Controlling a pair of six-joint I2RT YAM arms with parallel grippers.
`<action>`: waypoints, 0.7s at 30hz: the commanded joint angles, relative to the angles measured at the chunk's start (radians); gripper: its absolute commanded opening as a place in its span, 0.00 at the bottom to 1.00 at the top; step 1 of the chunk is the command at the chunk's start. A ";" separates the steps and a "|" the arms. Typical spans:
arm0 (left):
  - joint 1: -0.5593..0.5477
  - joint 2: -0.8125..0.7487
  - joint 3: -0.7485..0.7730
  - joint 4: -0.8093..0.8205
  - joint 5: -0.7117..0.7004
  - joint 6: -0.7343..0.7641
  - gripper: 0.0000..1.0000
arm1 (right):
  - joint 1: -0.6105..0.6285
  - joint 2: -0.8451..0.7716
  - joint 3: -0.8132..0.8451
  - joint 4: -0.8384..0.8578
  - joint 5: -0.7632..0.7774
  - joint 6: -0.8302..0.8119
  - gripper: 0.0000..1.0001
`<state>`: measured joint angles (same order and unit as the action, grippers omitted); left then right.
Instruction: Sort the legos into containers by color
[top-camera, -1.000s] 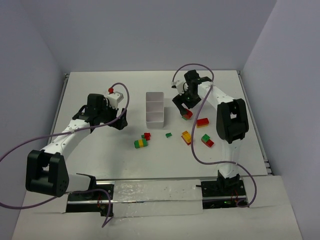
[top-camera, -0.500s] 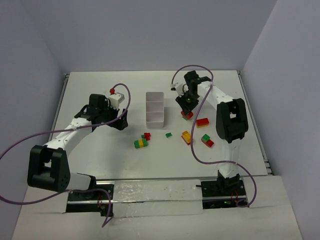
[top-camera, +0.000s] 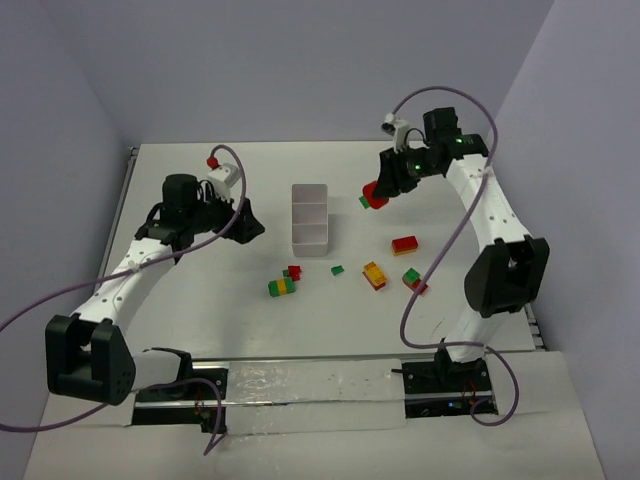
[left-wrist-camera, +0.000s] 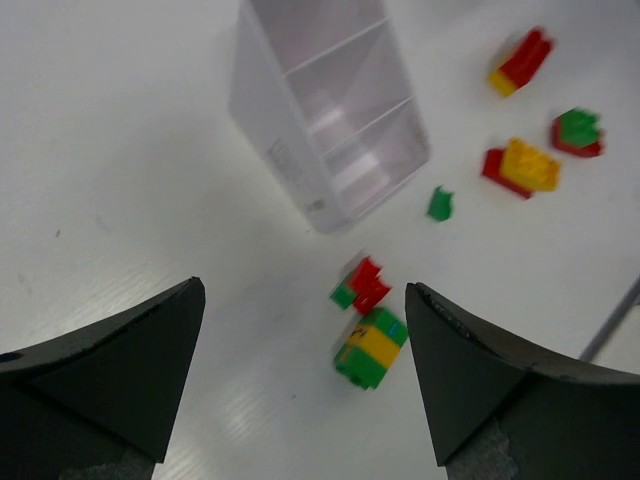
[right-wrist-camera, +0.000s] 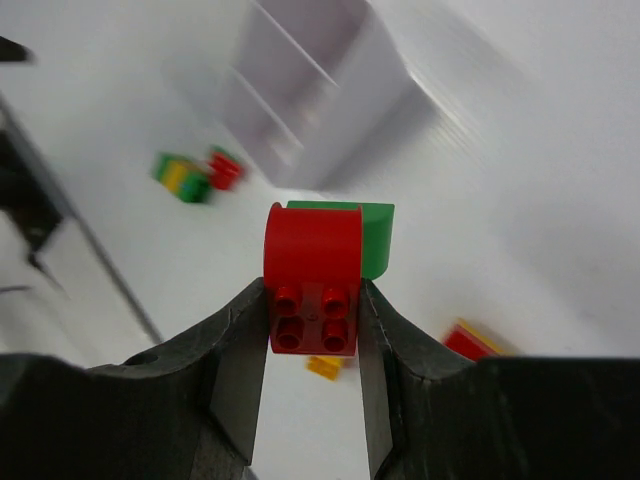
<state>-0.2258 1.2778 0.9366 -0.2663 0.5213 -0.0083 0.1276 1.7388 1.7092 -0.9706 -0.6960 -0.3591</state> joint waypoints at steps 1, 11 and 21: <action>-0.001 -0.039 0.048 0.200 0.218 -0.137 0.89 | 0.013 -0.078 -0.110 0.154 -0.334 0.293 0.00; -0.159 0.012 0.174 0.220 0.186 -0.135 0.94 | 0.037 -0.110 -0.412 0.780 -0.577 1.020 0.00; -0.349 0.082 0.245 0.147 0.033 -0.003 0.94 | 0.044 -0.139 -0.603 1.231 -0.655 1.450 0.00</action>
<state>-0.5113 1.3305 1.1252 -0.0917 0.6315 -0.0863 0.1600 1.6478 1.1219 0.0210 -1.2794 0.8979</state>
